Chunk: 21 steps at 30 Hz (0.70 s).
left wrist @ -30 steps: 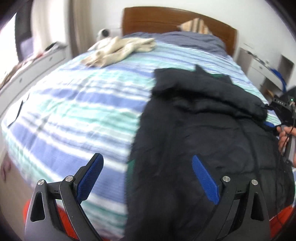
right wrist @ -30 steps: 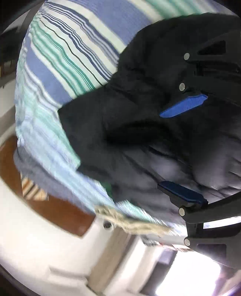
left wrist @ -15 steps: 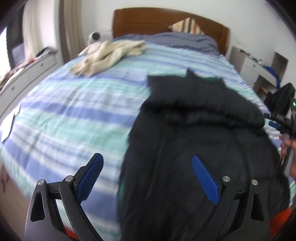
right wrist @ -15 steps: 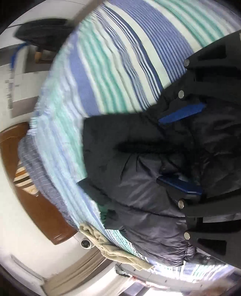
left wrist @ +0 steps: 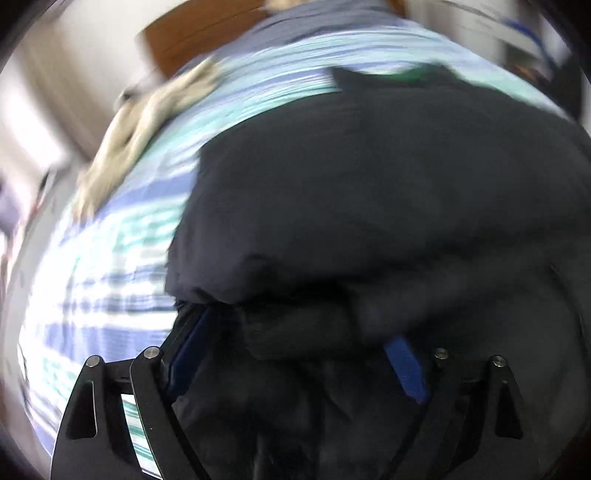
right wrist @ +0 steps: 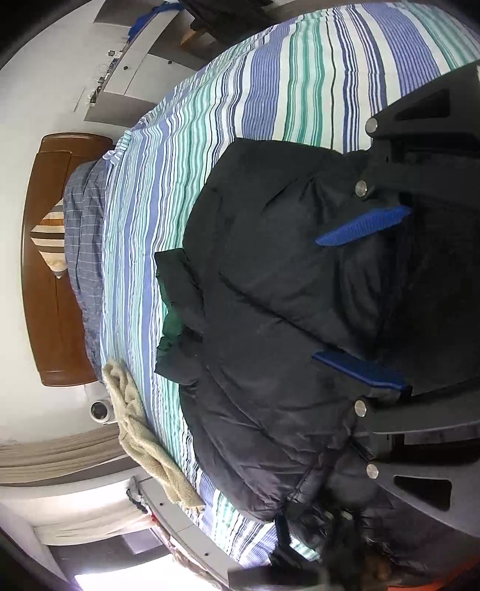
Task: Fold large clothes
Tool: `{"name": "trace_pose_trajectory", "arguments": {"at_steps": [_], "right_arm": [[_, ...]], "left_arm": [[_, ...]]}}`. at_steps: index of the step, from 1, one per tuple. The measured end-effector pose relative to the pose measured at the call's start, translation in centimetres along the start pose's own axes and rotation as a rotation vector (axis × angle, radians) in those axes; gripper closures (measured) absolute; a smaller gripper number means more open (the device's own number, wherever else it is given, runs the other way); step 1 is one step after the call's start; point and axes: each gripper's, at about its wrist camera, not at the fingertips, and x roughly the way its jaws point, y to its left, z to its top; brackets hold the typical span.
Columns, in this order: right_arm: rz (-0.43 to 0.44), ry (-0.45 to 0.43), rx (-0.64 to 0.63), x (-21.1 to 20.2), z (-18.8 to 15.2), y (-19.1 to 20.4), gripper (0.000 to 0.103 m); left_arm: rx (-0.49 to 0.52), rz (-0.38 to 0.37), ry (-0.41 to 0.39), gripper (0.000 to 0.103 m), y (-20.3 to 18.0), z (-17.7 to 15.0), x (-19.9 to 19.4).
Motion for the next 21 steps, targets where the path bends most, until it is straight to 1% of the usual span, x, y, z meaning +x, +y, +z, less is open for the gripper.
{"name": "trace_pose_trajectory", "arguments": {"at_steps": [2, 4, 6, 8, 10, 11, 12, 14, 16, 17, 18, 19, 21], "right_arm": [[-0.008, -0.018, -0.005, -0.2, 0.3, 0.3, 0.042], [0.014, -0.058, 0.0, -0.8, 1.0, 0.8, 0.042], [0.055, -0.084, -0.009, -0.8, 1.3, 1.7, 0.042], [0.093, -0.059, -0.037, 0.4, 1.3, 2.3, 0.042], [0.078, 0.041, -0.03, 3.7, 0.8, 2.0, 0.042], [0.074, 0.11, 0.008, 5.8, 0.3, 1.2, 0.042], [0.093, 0.143, 0.062, 7.0, -0.2, 0.3, 0.042], [0.14, 0.135, 0.138, 7.7, -0.4, -1.0, 0.042], [0.165, 0.121, 0.163, 7.8, -0.7, -1.4, 0.042], [0.169, 0.109, 0.164, 7.8, -1.0, -1.5, 0.042], [0.172, 0.097, 0.166, 7.7, -1.2, -1.5, 0.042], [0.173, 0.09, 0.167, 7.7, -1.4, -1.4, 0.042], [0.174, 0.078, 0.171, 7.7, -1.7, -1.5, 0.042]], "left_arm": [[-0.144, -0.022, 0.032, 0.014, 1.6, 0.6, 1.2], [-0.186, -0.015, 0.032, 0.014, 1.7, 0.5, 1.5], [-0.166, 0.008, 0.022, 0.013, 1.4, 0.1, 1.4], [-0.128, 0.012, 0.024, 0.014, 1.1, -1.0, 0.5], [-0.086, -0.018, 0.02, 0.014, 1.2, -2.5, -1.2], [-0.066, -0.032, 0.014, 0.014, 1.3, -2.9, -2.1], [-0.042, -0.052, -0.003, 0.014, 1.5, -3.8, -3.6], [-0.021, -0.11, -0.054, 0.013, 2.4, -4.5, -6.5], [-0.031, -0.138, -0.108, 0.01, 3.3, -3.8, -8.3], [-0.052, -0.148, -0.147, 0.009, 3.9, -2.7, -9.1], [-0.066, -0.158, -0.167, 0.009, 4.2, -1.7, -9.4], [-0.079, -0.163, -0.182, 0.009, 4.6, -0.7, -9.3], [-0.094, -0.151, -0.193, 0.009, 4.4, 1.6, -7.7]]}}
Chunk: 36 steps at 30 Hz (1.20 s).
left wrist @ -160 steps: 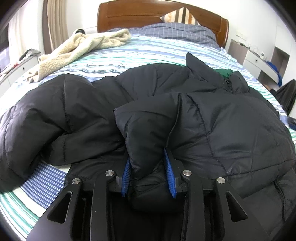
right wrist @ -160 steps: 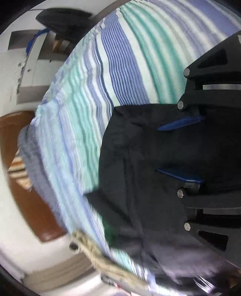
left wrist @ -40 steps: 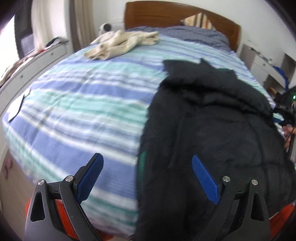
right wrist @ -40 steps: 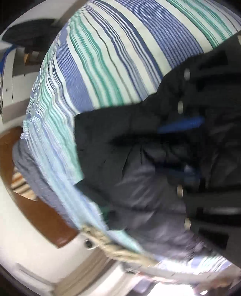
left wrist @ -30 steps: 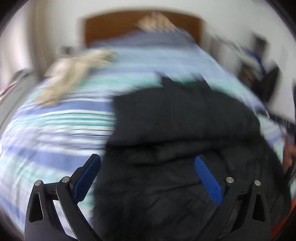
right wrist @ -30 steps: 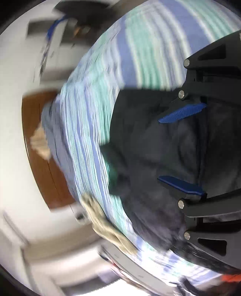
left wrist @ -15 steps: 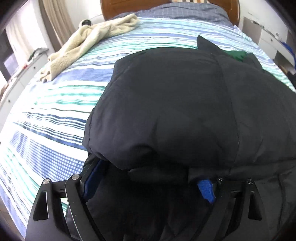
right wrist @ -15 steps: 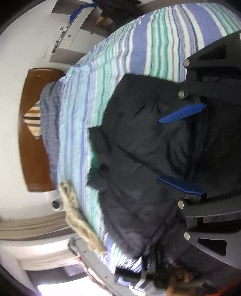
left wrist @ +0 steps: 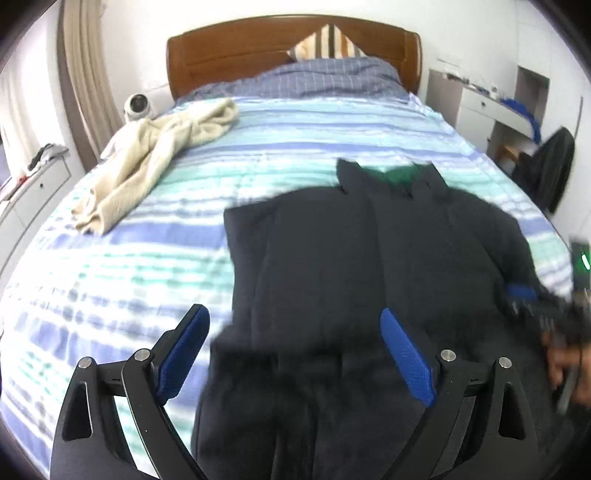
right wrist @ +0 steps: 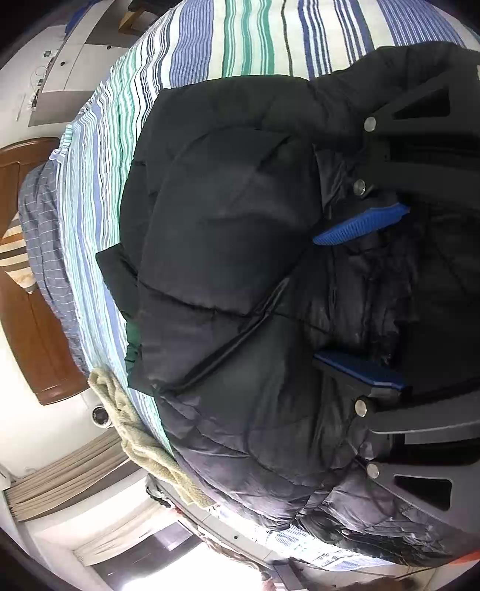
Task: Fold large clothes
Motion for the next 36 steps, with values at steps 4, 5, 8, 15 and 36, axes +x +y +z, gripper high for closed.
{"name": "trace_pose_trajectory", "arguments": {"at_steps": [4, 5, 8, 15, 36], "right_arm": [[0.005, -0.013, 0.005, -0.2, 0.0, -0.2, 0.042], [0.009, -0.016, 0.009, -0.2, 0.0, -0.3, 0.042], [0.018, -0.02, 0.016, -0.2, 0.0, -0.6, 0.042], [0.033, -0.041, 0.027, -0.2, -0.4, -1.1, 0.042], [0.033, -0.083, 0.016, -0.6, -1.3, -0.8, 0.042]], "left_arm": [[-0.006, 0.024, 0.124, 0.016, 0.1, -1.3, 7.2], [-0.022, -0.002, 0.168, 0.014, -0.1, -2.4, 9.2], [-0.102, -0.027, 0.175, 0.009, 1.0, -3.5, 10.2], [-0.03, -0.025, 0.128, 0.011, 0.3, 0.0, 5.1], [-0.181, -0.024, 0.182, 0.01, 0.4, 5.1, 12.5]]}}
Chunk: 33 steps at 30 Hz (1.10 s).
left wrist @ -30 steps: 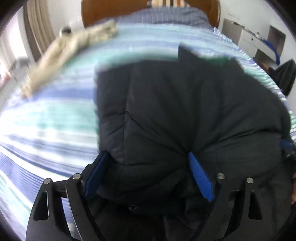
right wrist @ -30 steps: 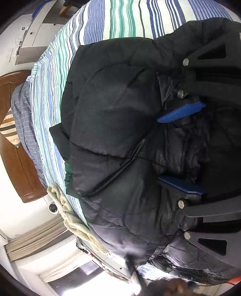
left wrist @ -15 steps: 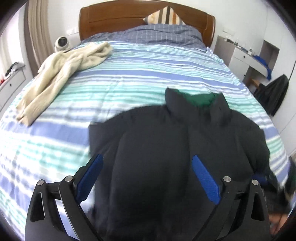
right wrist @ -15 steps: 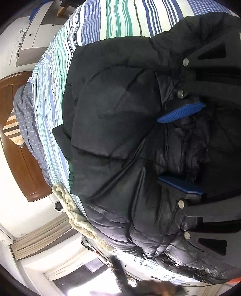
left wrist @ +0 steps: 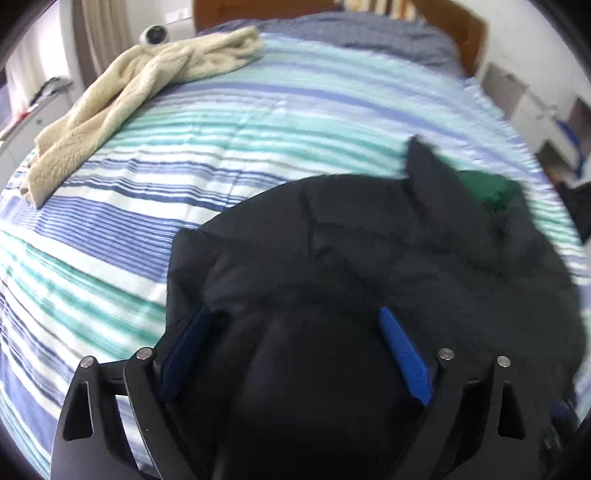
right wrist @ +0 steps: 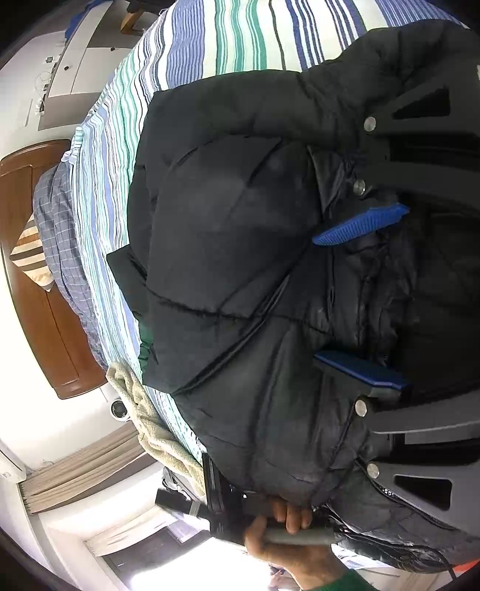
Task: Fold large clothes
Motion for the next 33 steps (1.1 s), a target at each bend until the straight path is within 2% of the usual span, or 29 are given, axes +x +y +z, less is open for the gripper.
{"name": "trace_pose_trajectory", "arguments": {"at_steps": [2, 4, 7, 10, 14, 16, 20, 23, 26, 28, 30, 31, 33], "right_arm": [[0.003, -0.002, 0.003, 0.0, 0.1, 0.0, 0.042], [0.004, -0.004, 0.005, -0.1, 0.0, -0.1, 0.042], [0.0, -0.005, 0.002, -0.1, 0.0, -0.1, 0.042], [-0.011, -0.001, -0.006, 0.0, 0.1, 0.1, 0.042], [-0.017, -0.002, -0.008, 0.1, 0.1, 0.4, 0.042], [-0.013, -0.005, -0.004, 0.1, 0.1, 0.3, 0.042], [-0.013, -0.006, -0.003, 0.0, 0.1, 0.3, 0.042], [-0.025, -0.004, -0.011, -0.1, 0.1, 0.5, 0.042], [-0.051, 0.028, -0.026, -0.7, 0.5, 1.0, 0.042], [-0.077, 0.055, -0.035, -2.5, 0.5, 1.9, 0.042], [-0.029, 0.067, -0.037, -5.3, -0.3, 2.8, 0.042], [0.002, 0.091, -0.06, -6.7, -1.1, 3.5, 0.042], [0.009, 0.138, -0.139, -9.2, -3.2, 5.1, 0.042]], "left_arm": [[0.02, -0.065, -0.053, 0.007, 0.1, -1.5, -2.7], [0.047, -0.091, -0.069, 0.004, 0.1, -3.5, -4.1], [0.099, -0.03, 0.012, 0.002, -0.2, -5.4, -1.2], [0.03, -0.065, 0.025, 0.0, 0.7, -5.3, 0.4], [0.01, -0.043, 0.036, 0.003, 0.3, -4.9, -0.8], [0.029, -0.06, 0.023, 0.003, 0.0, -5.6, -2.9], [0.144, -0.095, 0.016, 0.002, -1.9, -9.5, -7.3], [0.26, -0.071, 0.072, 0.002, -3.9, -13.5, -8.3], [0.36, -0.055, 0.074, 0.003, -5.8, -16.6, -9.9], [0.399, -0.079, 0.076, 0.003, -6.3, -18.0, -11.3], [0.459, -0.096, 0.084, 0.003, -6.6, -19.3, -13.1], [0.492, -0.088, 0.077, 0.003, -6.5, -19.9, -14.1], [0.561, -0.056, 0.033, 0.002, -6.3, -21.2, -16.6]]}}
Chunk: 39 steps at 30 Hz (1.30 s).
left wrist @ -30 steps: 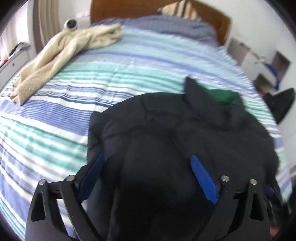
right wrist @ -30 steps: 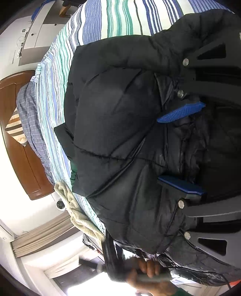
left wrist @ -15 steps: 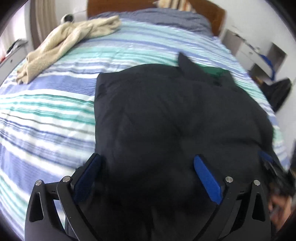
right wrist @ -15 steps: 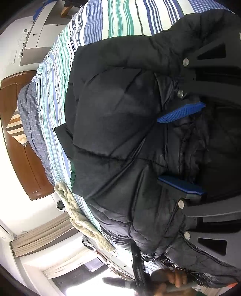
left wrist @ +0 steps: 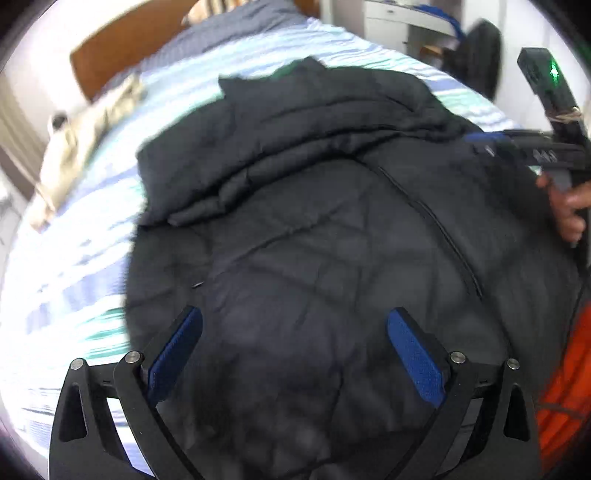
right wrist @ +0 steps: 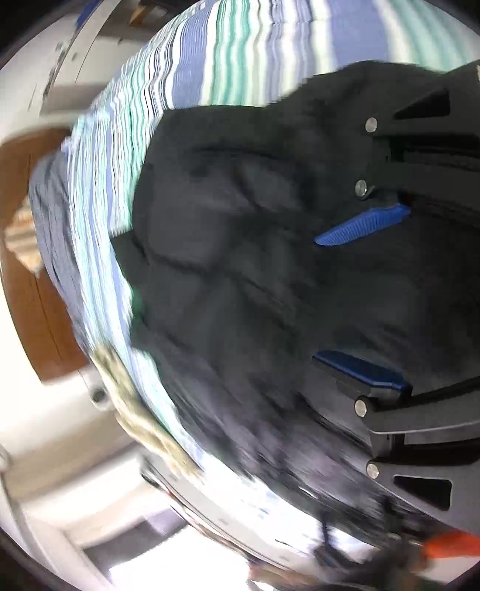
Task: Fold large clothes
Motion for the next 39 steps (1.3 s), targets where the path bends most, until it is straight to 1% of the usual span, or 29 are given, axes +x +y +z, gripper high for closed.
{"name": "trace_pose_trajectory", "arguments": {"at_steps": [2, 4, 6, 8, 10, 11, 13, 14, 15, 17, 18, 19, 20, 23, 25, 28, 30, 33, 35, 37, 39], "right_arm": [[0.006, 0.039, -0.097, -2.2, -3.1, 2.0, 0.042], [-0.004, 0.084, -0.147, -3.5, -5.9, 3.1, 0.042], [-0.019, 0.143, -0.143, -4.5, -8.5, 3.6, 0.042], [-0.039, 0.138, -0.116, -5.9, -9.8, 3.7, 0.042], [-0.061, 0.106, -0.101, -7.4, -10.3, 4.0, 0.042], [-0.068, 0.082, -0.102, -8.1, -10.4, 4.3, 0.042], [-0.075, 0.031, -0.097, -8.9, -10.7, 5.0, 0.042], [-0.062, 0.016, -0.082, -8.8, -10.9, 5.1, 0.042], [-0.051, 0.016, -0.064, -8.2, -11.1, 5.1, 0.042], [-0.078, 0.056, -0.019, -5.8, -12.4, 4.5, 0.042], [-0.083, 0.041, 0.005, -5.0, -13.1, 4.2, 0.041], [-0.083, 0.014, 0.022, -5.0, -13.4, 4.2, 0.041], [-0.089, -0.007, 0.038, -5.2, -13.6, 4.2, 0.041], [-0.114, -0.014, 0.044, -5.1, -13.6, 4.5, 0.041], [-0.125, -0.019, 0.044, -4.8, -13.6, 4.7, 0.039], [-0.147, -0.014, 0.039, -4.4, -13.5, 5.0, 0.038], [-0.159, -0.004, 0.045, -4.4, -13.2, 5.2, 0.038], [-0.169, 0.002, 0.064, -5.3, -13.2, 5.2, 0.038], [-0.16, -0.012, 0.094, -6.4, -13.2, 5.0, 0.038], [-0.146, -0.025, 0.129, -7.8, -13.3, 4.5, 0.038], [-0.156, -0.049, 0.153, -9.6, -13.2, 3.7, 0.038]], "left_arm": [[0.027, 0.03, -0.025, 0.002, 0.6, -1.1, -2.5], [0.018, 0.032, -0.037, 0.002, 1.6, -1.8, -4.7], [-0.003, 0.036, -0.061, 0.002, 2.5, -2.6, -6.9], [-0.032, 0.046, -0.094, 0.002, 3.2, -2.8, -8.4], [-0.056, 0.04, -0.123, 0.001, 3.4, -3.5, -8.7], [-0.067, 0.03, -0.132, 0.001, 3.0, -3.9, -8.2], [-0.09, 0.009, -0.126, 0.001, 1.8, -4.5, -6.3], [-0.099, -0.007, -0.117, 0.001, 1.0, -5.2, -4.8], [-0.106, -0.005, -0.096, 0.001, 0.3, -5.7, -3.4], [-0.12, 0.021, -0.023, 0.001, -1.2, -7.6, 0.1], [-0.143, 0.032, -0.035, 0.001, -1.3, -8.3, 0.8], [-0.179, 0.038, -0.069, 0.001, -1.2, -9.1, 0.7], [-0.209, 0.029, -0.07, 0.001, -1.0, -9.5, 0.5], [-0.252, 0.006, -0.057, 0.001, -0.3, -10.1, -0.7], [-0.248, 0.001, -0.05, 0.001, -0.2, -10.4, -1.1], [-0.234, 0.019, -0.039, 0.001, -0.2, -10.6, -2.3], [-0.249, 0.022, -0.045, 0.001, 0.2, -10.9, -3.4], [-0.303, 0.03, -0.053, 0.001, 1.5, -11.3, -4.6], [-0.349, 0.055, -0.062, 0.001, 3.0, -11.5, -5.2], [-0.395, 0.105, -0.064, 0.001, 4.5, -11.8, -5.4], [-0.446, 0.161, -0.025, 0.001, 6.2, -12.4, -4.8]]}}
